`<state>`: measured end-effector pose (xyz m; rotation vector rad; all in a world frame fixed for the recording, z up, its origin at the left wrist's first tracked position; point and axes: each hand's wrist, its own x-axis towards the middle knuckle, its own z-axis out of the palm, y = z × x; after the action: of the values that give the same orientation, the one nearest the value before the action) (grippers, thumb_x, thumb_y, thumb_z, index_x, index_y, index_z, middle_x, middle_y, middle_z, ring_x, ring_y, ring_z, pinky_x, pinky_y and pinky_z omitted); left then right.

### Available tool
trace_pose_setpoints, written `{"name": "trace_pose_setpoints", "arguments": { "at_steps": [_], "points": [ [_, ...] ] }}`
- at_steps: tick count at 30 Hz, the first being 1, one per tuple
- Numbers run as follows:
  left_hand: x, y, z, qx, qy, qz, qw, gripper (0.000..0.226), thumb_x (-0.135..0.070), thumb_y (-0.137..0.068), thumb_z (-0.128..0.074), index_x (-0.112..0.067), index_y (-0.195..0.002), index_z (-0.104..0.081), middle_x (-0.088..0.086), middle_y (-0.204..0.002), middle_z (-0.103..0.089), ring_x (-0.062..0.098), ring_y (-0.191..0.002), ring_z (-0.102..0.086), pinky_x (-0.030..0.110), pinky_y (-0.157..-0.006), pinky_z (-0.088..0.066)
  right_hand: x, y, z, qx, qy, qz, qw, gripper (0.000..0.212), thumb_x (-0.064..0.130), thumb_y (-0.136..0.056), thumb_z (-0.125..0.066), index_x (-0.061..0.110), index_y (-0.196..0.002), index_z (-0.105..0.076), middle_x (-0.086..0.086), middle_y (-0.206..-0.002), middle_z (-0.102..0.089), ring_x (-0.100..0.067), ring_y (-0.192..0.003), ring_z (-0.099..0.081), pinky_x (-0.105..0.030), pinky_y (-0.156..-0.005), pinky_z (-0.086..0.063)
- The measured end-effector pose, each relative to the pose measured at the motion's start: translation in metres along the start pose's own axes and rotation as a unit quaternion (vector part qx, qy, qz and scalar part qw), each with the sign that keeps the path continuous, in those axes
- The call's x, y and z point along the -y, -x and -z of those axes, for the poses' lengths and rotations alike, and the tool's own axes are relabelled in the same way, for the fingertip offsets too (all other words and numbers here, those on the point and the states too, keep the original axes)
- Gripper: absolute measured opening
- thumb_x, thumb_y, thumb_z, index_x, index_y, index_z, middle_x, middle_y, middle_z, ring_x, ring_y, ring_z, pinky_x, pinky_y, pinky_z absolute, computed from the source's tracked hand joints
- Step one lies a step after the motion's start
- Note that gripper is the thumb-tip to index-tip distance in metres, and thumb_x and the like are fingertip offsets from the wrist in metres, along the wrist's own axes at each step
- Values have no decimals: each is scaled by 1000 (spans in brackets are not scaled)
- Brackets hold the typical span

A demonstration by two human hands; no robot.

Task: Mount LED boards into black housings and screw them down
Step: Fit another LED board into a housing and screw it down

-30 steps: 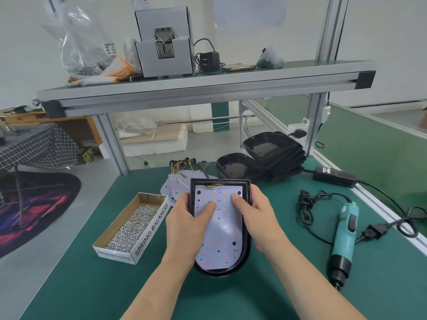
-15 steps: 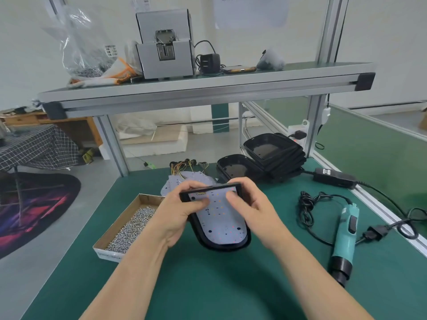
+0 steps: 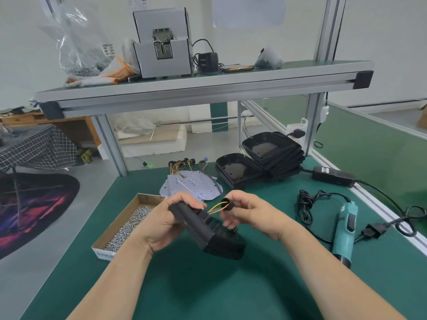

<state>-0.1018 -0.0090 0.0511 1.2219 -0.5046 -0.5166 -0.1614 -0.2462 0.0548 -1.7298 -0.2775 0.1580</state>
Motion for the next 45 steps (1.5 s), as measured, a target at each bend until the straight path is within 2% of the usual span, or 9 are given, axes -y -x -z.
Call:
{"name": "trace_pose_setpoints", "arguments": {
  "at_steps": [8, 13, 16, 19, 21, 26, 34, 40, 45],
  "points": [
    [19, 14, 13, -85, 66, -7, 994, 25, 9, -72, -64, -10, -81, -78, 19, -106, -73, 30, -111, -67, 42, -97, -55, 30, 16, 23, -5, 137, 18, 990, 16, 13, -99, -61, 15, -86, -69, 2, -62, -58, -14, -59, -49, -25, -61, -43],
    [-1, 15, 22, -168, -63, 20, 984, 69, 35, -77, -31, -8, -110, -74, 14, -114, -73, 31, -124, -58, 48, -116, -35, 36, 10, 14, -68, 134, 42, 988, 18, 15, -95, -68, 15, -77, -68, 15, -59, -47, -6, -55, -33, -19, -52, -29],
    [-36, 14, 5, -140, -214, -53, 965, 51, 10, -97, -43, -25, -129, -63, 1, -121, -72, 14, -127, -58, 34, -115, -37, 37, 3, 1, -91, 185, 55, 977, 17, 19, -92, -71, 10, -77, -69, 15, -57, -48, -4, -53, -34, -17, -52, -29],
    [-52, 9, -32, 37, -451, -9, 892, 59, -33, -94, -60, -49, -147, -39, -20, -136, -61, -7, -128, -49, 8, -101, -38, 44, -4, -14, -85, 230, 71, 967, 15, 21, -94, -69, 14, -81, -69, 11, -63, -55, -4, -55, -40, -22, -56, -33],
    [-49, 3, -54, 54, -572, -5, 818, 70, -27, -96, -58, -34, -157, -26, -16, -149, -49, -1, -136, -42, 18, -110, -33, 50, -8, -20, -66, 264, 81, 959, 11, 19, -97, -64, 15, -89, -70, 6, -74, -63, -8, -63, -48, -28, -62, -39],
    [-44, 0, -60, 4, -656, -18, 754, 13, -20, -103, -45, -13, -109, -54, 4, -107, -63, 29, -104, -57, 45, -94, -43, 60, -7, -26, -53, 339, 92, 935, 27, 15, -100, -57, 24, -75, -55, 9, -71, -54, -7, -68, -48, -29, -67, -40],
    [-41, 9, -50, -32, -713, -23, 700, 25, -36, -103, -30, -30, -78, -29, -10, -82, -37, 18, -86, -33, 47, -98, -33, 57, -4, -30, -170, 310, 172, 919, 23, 13, -96, -63, 6, -74, -65, 9, -66, -54, -9, -67, -47, -22, -63, -37],
    [-35, 21, -35, -45, -668, 61, 740, 21, -42, -102, -36, -36, -82, -36, 0, -113, -36, 27, -119, -31, 55, -111, -28, 57, 6, -19, -208, 249, 162, 932, 23, 10, -94, -63, 8, -72, -63, 9, -61, -50, -5, -55, -43, -13, -54, -30],
    [-34, 23, -35, -55, -558, 28, 827, 14, -40, -98, -54, -39, -84, -52, -2, -106, -31, 13, -96, -44, 26, -76, -35, 50, 11, -25, -237, 193, 88, 948, 24, 16, -95, -61, 17, -72, -66, 8, -55, -53, -6, -44, -45, -14, -47, -30]
  ]
}}
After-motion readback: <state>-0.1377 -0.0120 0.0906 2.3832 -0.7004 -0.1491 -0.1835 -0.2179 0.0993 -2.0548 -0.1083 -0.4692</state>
